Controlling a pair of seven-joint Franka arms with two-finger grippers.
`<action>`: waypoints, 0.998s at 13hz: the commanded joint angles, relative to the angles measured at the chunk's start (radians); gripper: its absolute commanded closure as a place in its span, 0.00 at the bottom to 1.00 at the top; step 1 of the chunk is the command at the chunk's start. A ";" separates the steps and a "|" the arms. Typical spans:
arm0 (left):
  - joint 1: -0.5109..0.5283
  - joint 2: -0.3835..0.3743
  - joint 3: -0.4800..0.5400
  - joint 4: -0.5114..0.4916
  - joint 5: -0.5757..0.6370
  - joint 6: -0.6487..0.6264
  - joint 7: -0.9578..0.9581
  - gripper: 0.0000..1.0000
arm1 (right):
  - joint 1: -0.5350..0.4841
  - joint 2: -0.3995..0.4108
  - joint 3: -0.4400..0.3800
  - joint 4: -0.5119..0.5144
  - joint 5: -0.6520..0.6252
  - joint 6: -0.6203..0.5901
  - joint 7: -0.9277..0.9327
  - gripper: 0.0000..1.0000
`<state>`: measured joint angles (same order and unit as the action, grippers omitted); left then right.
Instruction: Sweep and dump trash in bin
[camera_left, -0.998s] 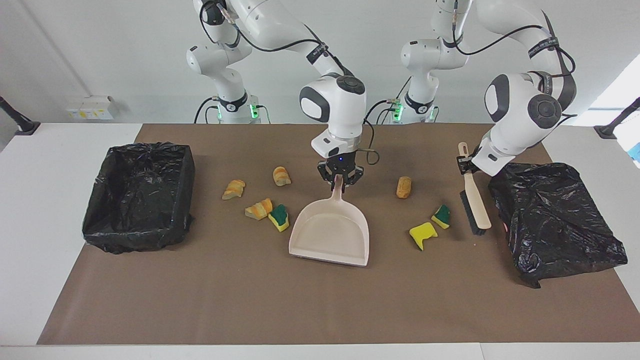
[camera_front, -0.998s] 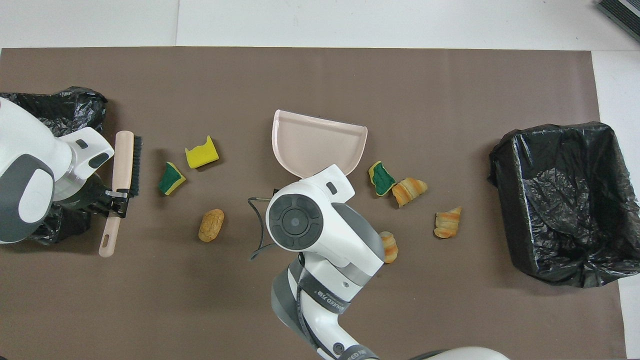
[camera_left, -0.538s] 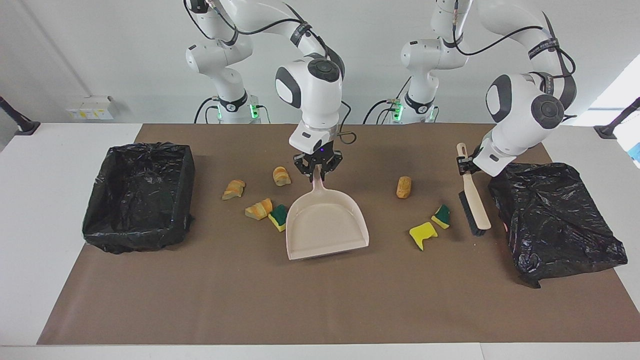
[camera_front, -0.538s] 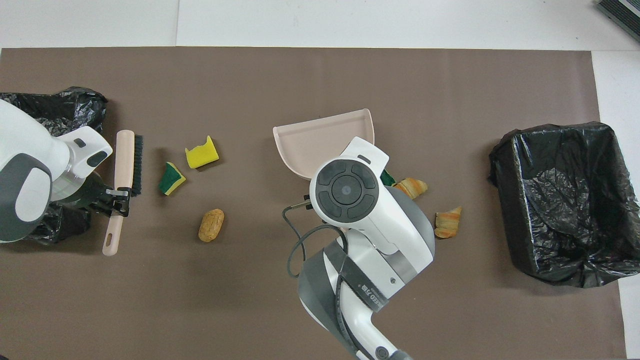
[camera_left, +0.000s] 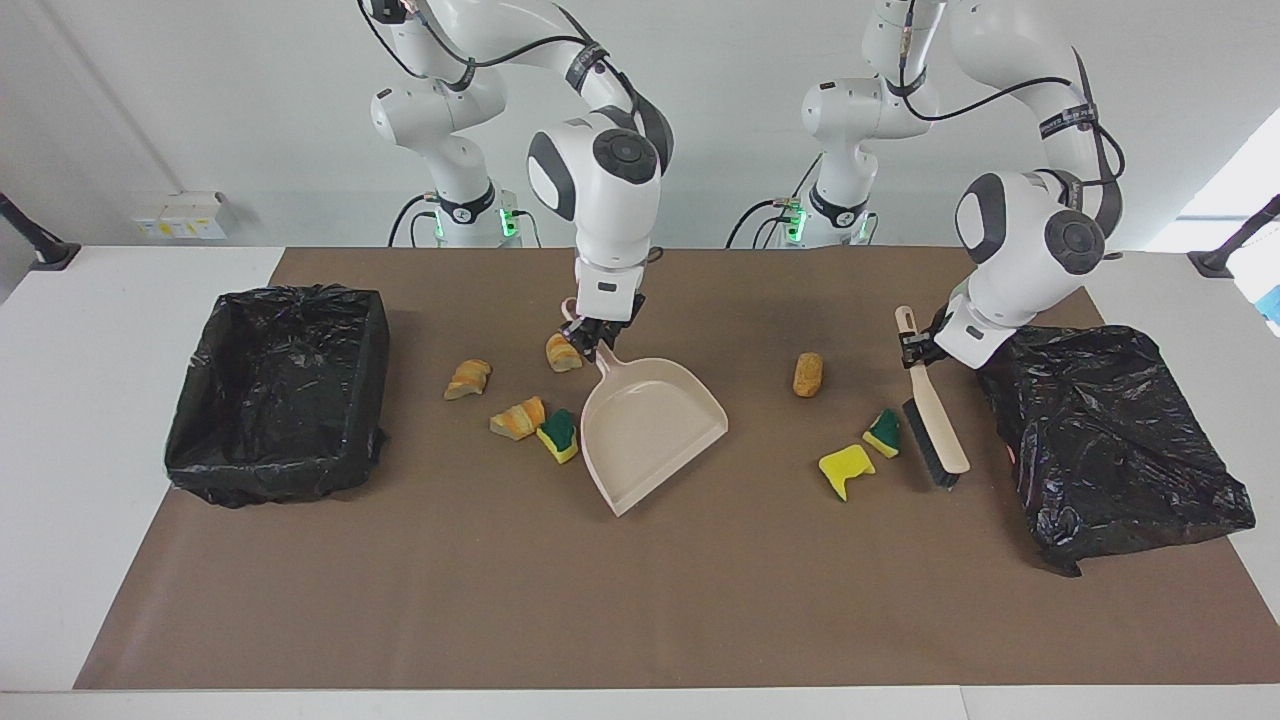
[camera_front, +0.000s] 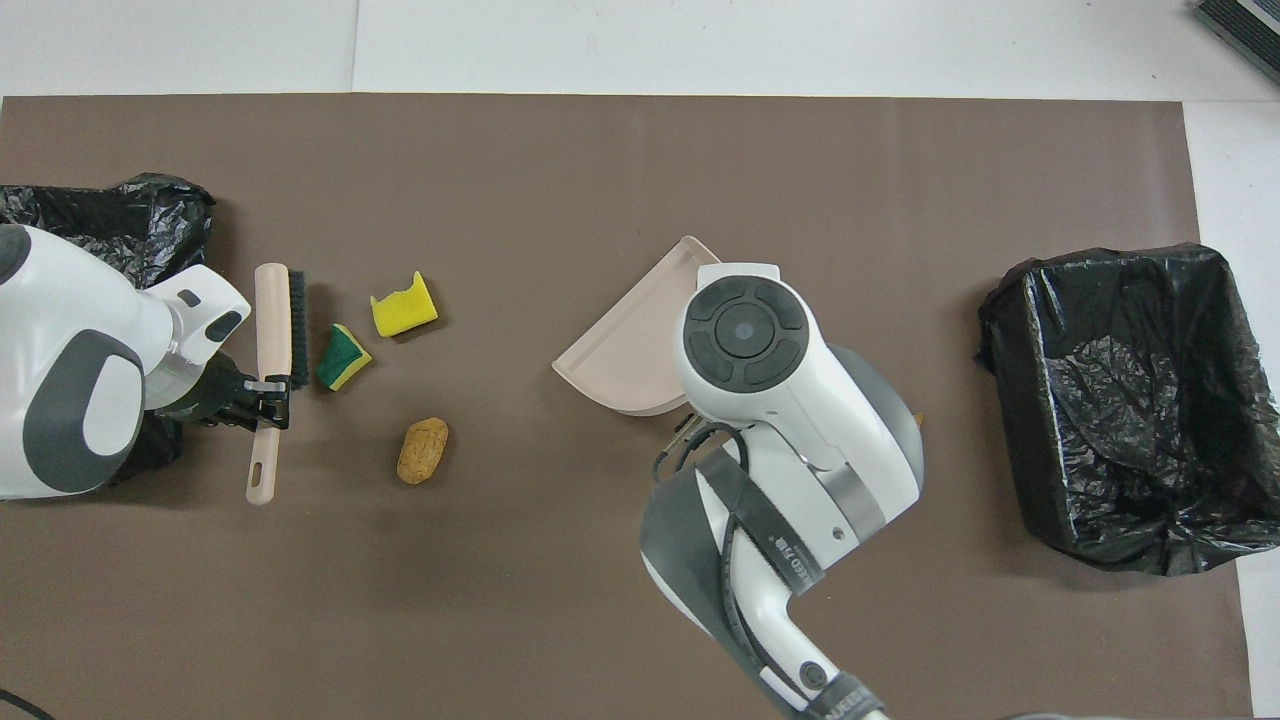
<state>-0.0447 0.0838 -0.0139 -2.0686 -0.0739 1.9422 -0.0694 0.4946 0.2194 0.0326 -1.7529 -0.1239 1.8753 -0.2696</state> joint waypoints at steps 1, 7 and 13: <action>-0.036 -0.025 -0.001 -0.077 -0.012 0.089 -0.053 1.00 | -0.047 -0.028 0.009 -0.028 0.018 -0.027 -0.354 1.00; -0.142 -0.035 -0.004 -0.096 -0.044 0.121 -0.148 1.00 | -0.110 -0.029 0.009 -0.135 0.017 0.163 -0.792 1.00; -0.253 -0.041 -0.006 -0.099 -0.064 0.118 -0.150 1.00 | -0.102 -0.022 0.009 -0.178 0.050 0.222 -0.832 1.00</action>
<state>-0.2500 0.0802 -0.0330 -2.1293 -0.1262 2.0422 -0.2105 0.3982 0.2152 0.0315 -1.8843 -0.1203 2.0644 -1.0511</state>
